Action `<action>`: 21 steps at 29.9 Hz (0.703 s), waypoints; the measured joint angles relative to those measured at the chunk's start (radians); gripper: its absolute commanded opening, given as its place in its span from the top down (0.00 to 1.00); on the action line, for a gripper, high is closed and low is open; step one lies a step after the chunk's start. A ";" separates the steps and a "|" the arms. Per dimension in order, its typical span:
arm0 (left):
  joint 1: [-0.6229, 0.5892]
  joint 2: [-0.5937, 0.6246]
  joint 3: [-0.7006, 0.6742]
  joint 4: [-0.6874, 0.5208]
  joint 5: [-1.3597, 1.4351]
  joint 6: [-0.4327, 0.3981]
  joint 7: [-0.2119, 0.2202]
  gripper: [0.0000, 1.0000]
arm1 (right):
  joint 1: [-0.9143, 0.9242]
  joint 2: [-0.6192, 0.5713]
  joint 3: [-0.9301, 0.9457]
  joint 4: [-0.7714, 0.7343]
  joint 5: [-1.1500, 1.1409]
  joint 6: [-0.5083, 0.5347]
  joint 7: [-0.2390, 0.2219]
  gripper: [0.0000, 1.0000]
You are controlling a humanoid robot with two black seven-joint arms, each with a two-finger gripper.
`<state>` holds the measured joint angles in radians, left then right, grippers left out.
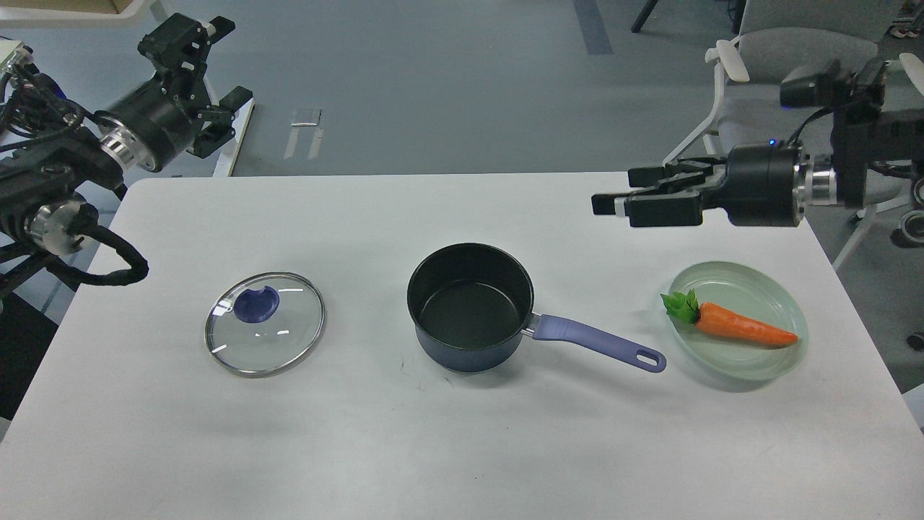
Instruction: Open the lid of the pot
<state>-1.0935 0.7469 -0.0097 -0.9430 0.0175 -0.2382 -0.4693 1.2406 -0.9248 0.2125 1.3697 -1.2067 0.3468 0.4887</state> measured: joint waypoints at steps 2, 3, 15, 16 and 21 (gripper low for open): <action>0.013 -0.012 -0.025 0.011 -0.028 -0.013 0.020 0.01 | -0.006 0.012 0.014 -0.060 0.150 -0.035 0.000 0.02; 0.022 -0.019 -0.040 0.017 -0.039 -0.021 0.033 0.01 | -0.011 0.021 0.016 -0.087 0.219 -0.055 0.000 0.02; 0.126 -0.072 -0.151 0.039 -0.075 -0.082 0.079 0.01 | -0.100 0.203 0.028 -0.317 1.095 -0.301 0.000 0.02; 0.132 -0.079 -0.161 0.045 -0.082 -0.085 0.085 0.01 | -0.105 0.209 0.028 -0.322 1.147 -0.303 0.000 0.02; 0.165 -0.113 -0.223 0.074 -0.119 -0.110 0.144 0.01 | -0.153 0.247 0.046 -0.335 1.291 -0.304 0.000 0.01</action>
<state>-0.9283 0.6335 -0.2327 -0.8693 -0.1016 -0.3481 -0.3258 1.0879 -0.6774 0.2584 1.0350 0.0839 0.0431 0.4884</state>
